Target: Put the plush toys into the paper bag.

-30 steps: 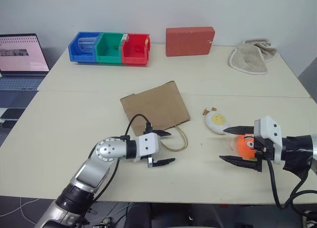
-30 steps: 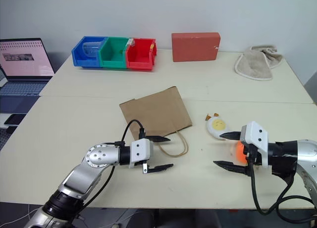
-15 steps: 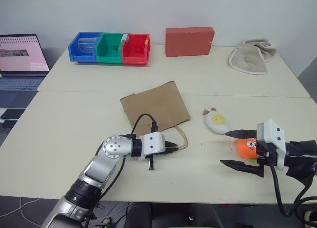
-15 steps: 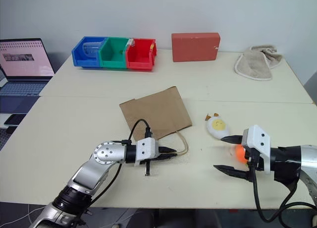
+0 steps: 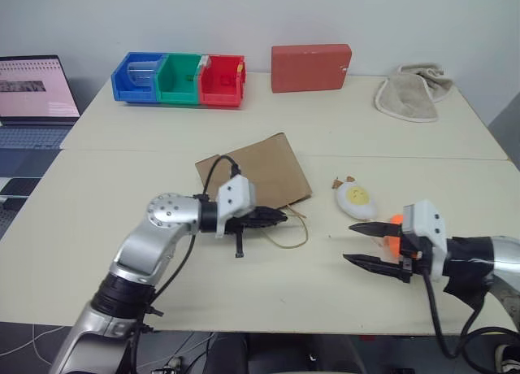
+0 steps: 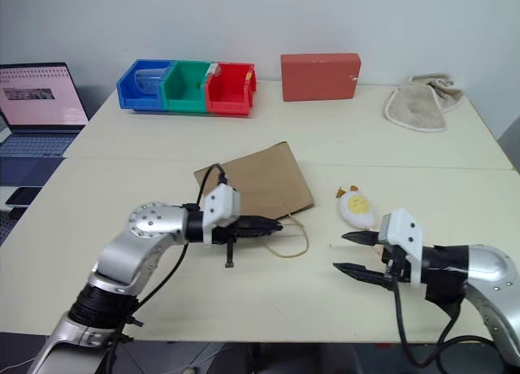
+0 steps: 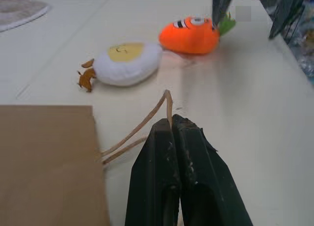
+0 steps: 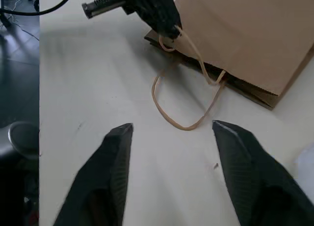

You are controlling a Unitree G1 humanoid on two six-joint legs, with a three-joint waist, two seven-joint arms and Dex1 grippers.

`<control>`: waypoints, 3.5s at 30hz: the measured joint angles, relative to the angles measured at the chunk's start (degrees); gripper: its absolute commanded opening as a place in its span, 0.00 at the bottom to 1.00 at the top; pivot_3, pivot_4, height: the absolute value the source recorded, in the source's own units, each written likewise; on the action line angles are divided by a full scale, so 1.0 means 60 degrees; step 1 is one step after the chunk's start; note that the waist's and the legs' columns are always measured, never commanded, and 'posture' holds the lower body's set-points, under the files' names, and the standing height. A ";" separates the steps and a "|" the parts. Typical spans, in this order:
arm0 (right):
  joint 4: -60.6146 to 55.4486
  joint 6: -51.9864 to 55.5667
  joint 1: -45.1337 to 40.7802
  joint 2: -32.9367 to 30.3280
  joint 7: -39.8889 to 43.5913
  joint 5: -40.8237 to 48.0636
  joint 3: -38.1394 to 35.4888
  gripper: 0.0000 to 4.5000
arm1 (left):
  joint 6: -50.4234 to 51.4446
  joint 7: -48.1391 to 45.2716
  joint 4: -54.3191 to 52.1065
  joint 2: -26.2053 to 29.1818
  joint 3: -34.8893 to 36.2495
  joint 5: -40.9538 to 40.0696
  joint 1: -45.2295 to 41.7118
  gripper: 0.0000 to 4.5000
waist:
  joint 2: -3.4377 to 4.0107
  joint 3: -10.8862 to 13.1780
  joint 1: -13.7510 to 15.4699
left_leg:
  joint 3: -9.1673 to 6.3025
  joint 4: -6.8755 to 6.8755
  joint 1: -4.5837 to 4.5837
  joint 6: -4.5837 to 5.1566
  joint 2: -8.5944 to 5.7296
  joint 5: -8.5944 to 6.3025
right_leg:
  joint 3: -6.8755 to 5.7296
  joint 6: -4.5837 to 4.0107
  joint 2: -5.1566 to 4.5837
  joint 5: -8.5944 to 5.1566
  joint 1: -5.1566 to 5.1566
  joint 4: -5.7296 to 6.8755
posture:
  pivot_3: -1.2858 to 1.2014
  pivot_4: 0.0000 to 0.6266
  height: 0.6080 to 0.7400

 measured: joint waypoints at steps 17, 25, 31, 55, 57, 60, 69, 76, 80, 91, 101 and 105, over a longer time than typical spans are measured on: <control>0.4872 -0.3783 -0.2877 0.4736 -0.2853 -0.5003 0.4278 0.00 | 0.2753 0.0062 -0.0081 0.0184 0.1026 -0.2199 -0.0969 0.00 | -0.0012 -0.0004 0.0008 | -0.0028 -0.0006 -0.0001 -0.0002 0.0007 0.0001 | -0.0012 0.0043 0.0017 0.0027 -0.0005 0.0014 | 0.52 0.24 1.00; 0.7393 -0.5104 -0.3920 0.6051 -0.4611 -0.6546 0.4571 0.00 | 0.3364 0.0324 -0.0170 0.0245 0.1372 -0.2791 -0.1312 0.00 | -0.0012 -0.0004 -0.0023 | -0.0029 -0.0004 0.0009 -0.0004 0.0007 0.0003 | -0.0006 0.0038 0.0021 0.0027 -0.0003 0.0018 | 0.52 0.24 1.00; 0.8498 -0.5468 -0.4304 0.6273 -0.5287 -0.7291 0.4593 0.00 | 0.3630 0.0483 -0.0192 0.0363 0.1556 -0.3020 -0.1353 0.00 | -0.0012 -0.0004 -0.0021 | -0.0032 -0.0010 0.0007 -0.0004 0.0007 0.0002 | -0.0009 0.0041 0.0021 0.0029 -0.0004 0.0018 | 0.52 0.24 1.00; 0.8057 -0.4524 -0.4225 0.6592 -0.5328 -0.7937 0.4816 0.00 | 0.1476 0.1316 0.1405 0.0690 0.2307 -0.1884 -0.4793 0.00 | -0.0019 -0.0011 -0.0170 | -0.0038 -0.0013 0.0026 -0.0004 0.0008 0.0002 | -0.0008 0.0046 0.0028 0.0030 0.0011 0.0019 | 0.52 0.24 1.00; 0.8055 -0.4514 -0.4226 0.6604 -0.5328 -0.7937 0.4816 0.00 | 0.1488 0.1317 0.1317 0.0690 0.2308 -0.1902 -0.4569 0.00 | -0.0019 -0.0011 -0.0178 | -0.0039 -0.0013 0.0026 -0.0004 0.0008 0.0002 | -0.0008 0.0047 0.0027 0.0031 0.0011 0.0021 | 0.52 0.24 1.00; 0.8034 -0.4448 -0.4228 0.6641 -0.5322 -0.7930 0.4812 0.00 | 0.1492 0.1251 0.1040 0.0718 0.2279 -0.1901 -0.3828 0.00 | -0.0018 -0.0011 -0.0204 | -0.0039 -0.0014 0.0027 -0.0004 0.0009 0.0002 | -0.0008 0.0046 0.0027 0.0030 0.0011 0.0023 | 0.52 0.24 1.00; 0.7190 -0.4309 -0.3870 0.6368 -0.4688 -0.7504 0.4669 0.00 | 0.1780 0.1008 0.0281 0.0715 0.2162 -0.2156 -0.2986 0.00 | -0.0017 -0.0009 -0.0198 | -0.0039 -0.0013 0.0017 -0.0004 0.0009 0.0002 | -0.0007 0.0047 0.0027 0.0031 0.0005 0.0020 | 0.52 0.24 1.00; 0.3892 -0.3273 -0.3487 0.5231 -0.3047 -0.5931 0.4006 0.04 | 0.1904 0.0843 0.0188 0.0665 0.2080 -0.2200 -0.2833 0.00 | -0.0016 -0.0009 -0.0163 | -0.0042 -0.0011 0.0012 -0.0004 0.0008 0.0002 | -0.0012 0.0052 0.0027 0.0032 0.0006 0.0017 | 0.52 0.24 1.00; 0.2408 -0.2289 -0.3299 0.4089 -0.2450 -0.5067 0.2903 0.31 | 0.1918 0.0778 0.0177 0.0615 0.2073 -0.2291 -0.2801 0.00 | -0.0017 -0.0009 -0.0121 | -0.0041 -0.0006 0.0006 -0.0004 0.0008 0.0002 | -0.0011 0.0054 0.0026 0.0034 0.0005 0.0014 | 0.52 0.24 1.00; 0.2880 -0.3220 -0.1554 0.0011 -0.1589 -0.6329 0.1582 0.69 | 0.1933 0.0681 -0.0018 0.0516 0.2032 -0.2405 -0.2720 0.00 | -0.0020 -0.0005 -0.0085 | -0.0018 -0.0007 -0.0002 -0.0002 0.0006 0.0002 | 0.0005 0.0038 0.0022 0.0023 -0.0005 0.0007 | 0.52 0.24 1.00; 0.4161 -0.3966 -0.1982 0.0201 -0.2024 -0.7593 0.2381 0.48 | 0.1947 0.0662 -0.0068 0.0533 0.2026 -0.2416 -0.2692 0.00 | -0.0021 -0.0006 -0.0123 | -0.0023 0.0000 -0.0007 -0.0003 0.0004 0.0002 | 0.0002 0.0048 0.0022 0.0029 -0.0003 0.0005 | 0.52 0.24 1.00; 0.4451 -0.4298 -0.2221 0.0367 -0.2208 -0.7608 0.2379 0.15 | 0.2007 0.0666 -0.0113 0.0545 0.2026 -0.2418 -0.2637 0.00 | -0.0021 -0.0006 -0.0132 | -0.0022 0.0000 -0.0006 -0.0003 0.0004 0.0002 | 0.0003 0.0056 0.0022 0.0034 -0.0002 0.0005 | 0.52 0.24 1.00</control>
